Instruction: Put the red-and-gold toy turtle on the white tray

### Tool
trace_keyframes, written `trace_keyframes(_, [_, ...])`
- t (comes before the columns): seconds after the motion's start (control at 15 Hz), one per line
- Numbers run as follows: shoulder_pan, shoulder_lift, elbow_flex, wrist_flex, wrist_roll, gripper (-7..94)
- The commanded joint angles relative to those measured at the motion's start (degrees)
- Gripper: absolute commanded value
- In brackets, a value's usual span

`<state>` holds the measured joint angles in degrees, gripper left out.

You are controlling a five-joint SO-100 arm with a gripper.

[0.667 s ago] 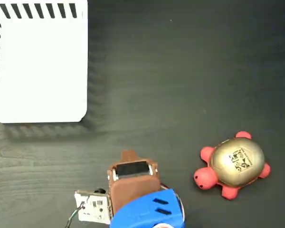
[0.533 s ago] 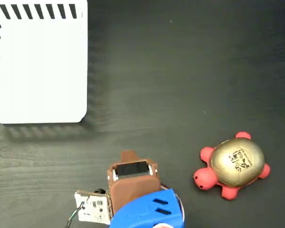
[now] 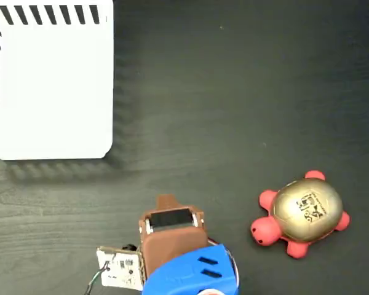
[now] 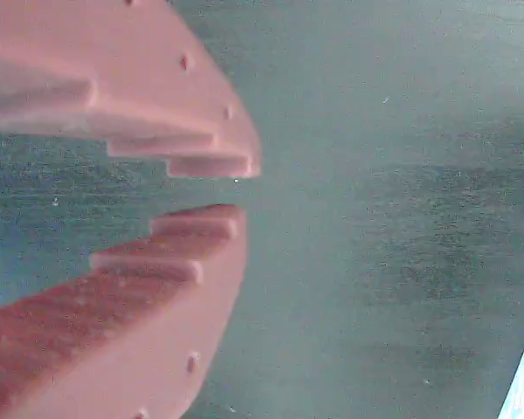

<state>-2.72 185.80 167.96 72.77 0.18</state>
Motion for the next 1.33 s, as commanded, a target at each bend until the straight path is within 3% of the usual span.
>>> trace_keyframes(0.0, [-1.14,0.44,-0.7,0.62,0.18,0])
trace_keyframes(0.67, [1.23,0.44,-0.7,0.62,2.29,0])
trace_keyframes(0.73, [2.37,-0.35,-0.7,-0.62,3.16,0])
trace_keyframes(0.8, [3.78,-3.96,-0.18,-8.17,2.37,0])
trace_keyframes(0.87, [5.19,-9.58,-1.85,-13.62,-1.93,0])
trace_keyframes(0.93, [6.06,-14.59,-6.06,-14.59,-6.06,0])
trace_keyframes(1.27, [16.35,-38.06,-38.32,-3.96,-21.01,0])
